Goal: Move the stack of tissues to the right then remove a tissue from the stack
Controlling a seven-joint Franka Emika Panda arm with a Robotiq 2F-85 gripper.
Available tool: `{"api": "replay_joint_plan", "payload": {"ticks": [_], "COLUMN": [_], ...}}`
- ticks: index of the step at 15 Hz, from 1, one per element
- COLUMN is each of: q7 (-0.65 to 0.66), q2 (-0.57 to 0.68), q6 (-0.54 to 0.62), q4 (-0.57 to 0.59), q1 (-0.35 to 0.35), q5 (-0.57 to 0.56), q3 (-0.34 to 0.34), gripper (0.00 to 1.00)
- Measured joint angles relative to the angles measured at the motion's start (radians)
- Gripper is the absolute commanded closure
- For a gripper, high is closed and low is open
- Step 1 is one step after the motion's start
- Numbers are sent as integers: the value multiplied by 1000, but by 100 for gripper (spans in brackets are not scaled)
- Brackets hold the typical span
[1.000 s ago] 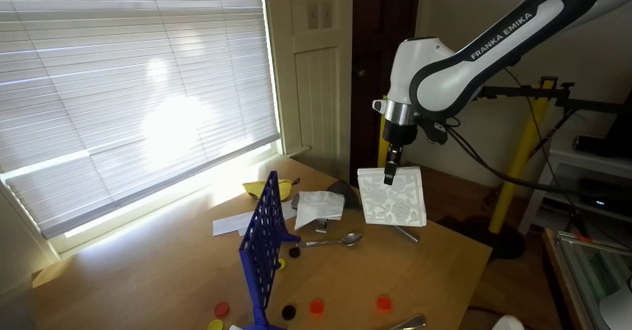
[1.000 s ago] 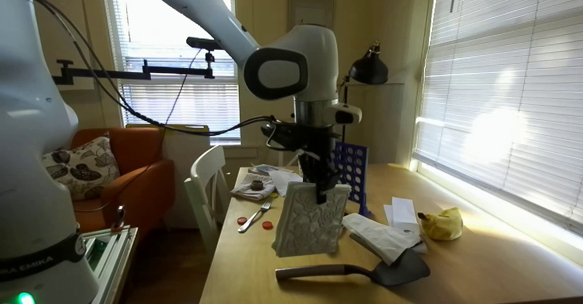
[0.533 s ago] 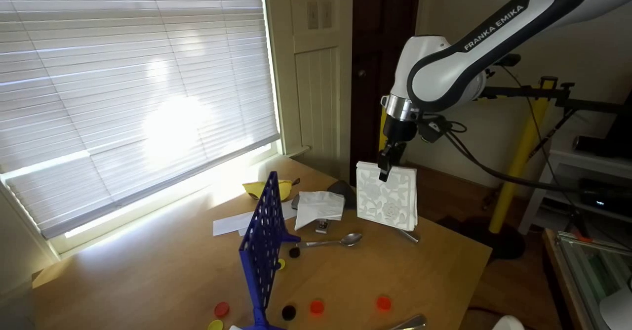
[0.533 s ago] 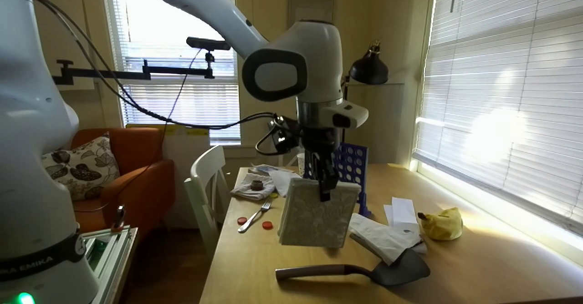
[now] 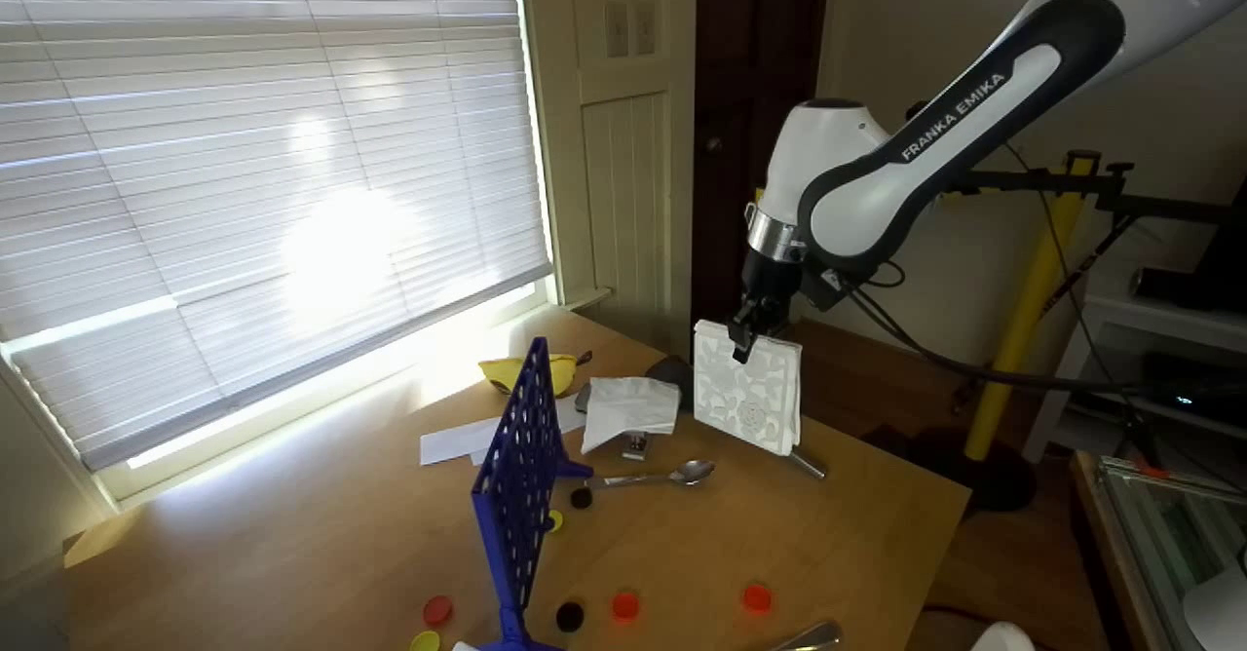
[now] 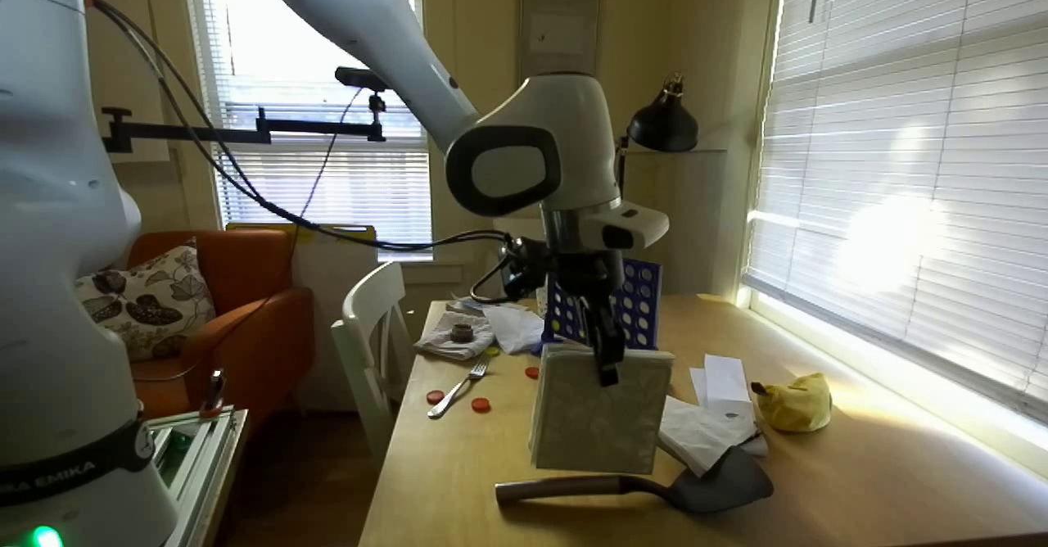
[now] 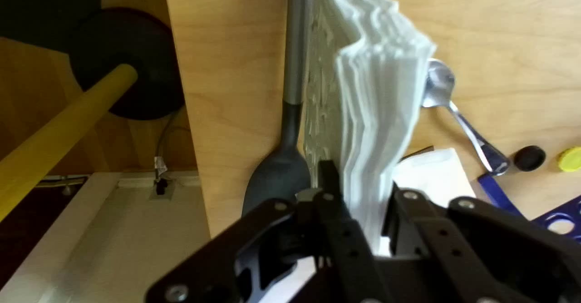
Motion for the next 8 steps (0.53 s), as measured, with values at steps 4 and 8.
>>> {"api": "replay_joint_plan", "payload": {"ticks": [4,8], "q7": [174,279], "q2": [68,103], "q6": [101,121], "q4": [14,34], "q1": [30,78], "q5": [-133,-221], "q3": [-24,-76], "gripper": [95,95]}}
